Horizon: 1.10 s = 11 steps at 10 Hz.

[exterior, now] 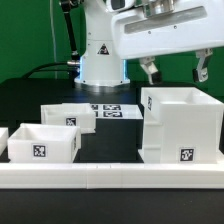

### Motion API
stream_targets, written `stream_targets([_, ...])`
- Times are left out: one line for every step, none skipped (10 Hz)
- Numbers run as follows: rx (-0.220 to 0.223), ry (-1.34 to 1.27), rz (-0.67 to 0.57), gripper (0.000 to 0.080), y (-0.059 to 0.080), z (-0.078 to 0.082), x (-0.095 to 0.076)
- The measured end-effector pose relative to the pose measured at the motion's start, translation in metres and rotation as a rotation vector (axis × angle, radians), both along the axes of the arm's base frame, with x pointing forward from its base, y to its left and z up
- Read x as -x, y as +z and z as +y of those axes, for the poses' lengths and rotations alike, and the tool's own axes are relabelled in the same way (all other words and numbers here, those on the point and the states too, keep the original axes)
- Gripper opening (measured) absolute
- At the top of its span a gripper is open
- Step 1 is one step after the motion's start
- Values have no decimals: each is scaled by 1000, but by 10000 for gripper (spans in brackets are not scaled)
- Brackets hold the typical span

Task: Assemble drawer

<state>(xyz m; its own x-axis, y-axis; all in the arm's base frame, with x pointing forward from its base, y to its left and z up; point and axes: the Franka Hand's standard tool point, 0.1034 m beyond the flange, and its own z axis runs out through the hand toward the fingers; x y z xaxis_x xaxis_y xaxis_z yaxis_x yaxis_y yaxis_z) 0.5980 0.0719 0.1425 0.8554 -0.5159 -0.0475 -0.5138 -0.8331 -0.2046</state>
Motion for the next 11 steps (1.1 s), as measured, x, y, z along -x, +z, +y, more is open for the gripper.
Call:
stream_targets([11,90,-20,649,0,-2,0])
stream_targets([21,186,-41,649,-2,-3,1])
stream_targets([25,249,-53,649,-2,-3,1])
stream_targets([31,314,-65,649,-3,-3,1])
stream_targets([39,421,-86,649,-3,-5,1])
stream_targets([46,482,-95,649,-3,-15,1])
stream_targets([58,519,-104,649,-3,-36,1])
stream_targets([66,531,-107,649,-5,-59,3])
stream_targets([72,525,-103,649,-8,-78,6])
stream_targets([82,530,-103,649,-13,-97,10])
stream_targets([102,540,-113,649,-23,-118,15])
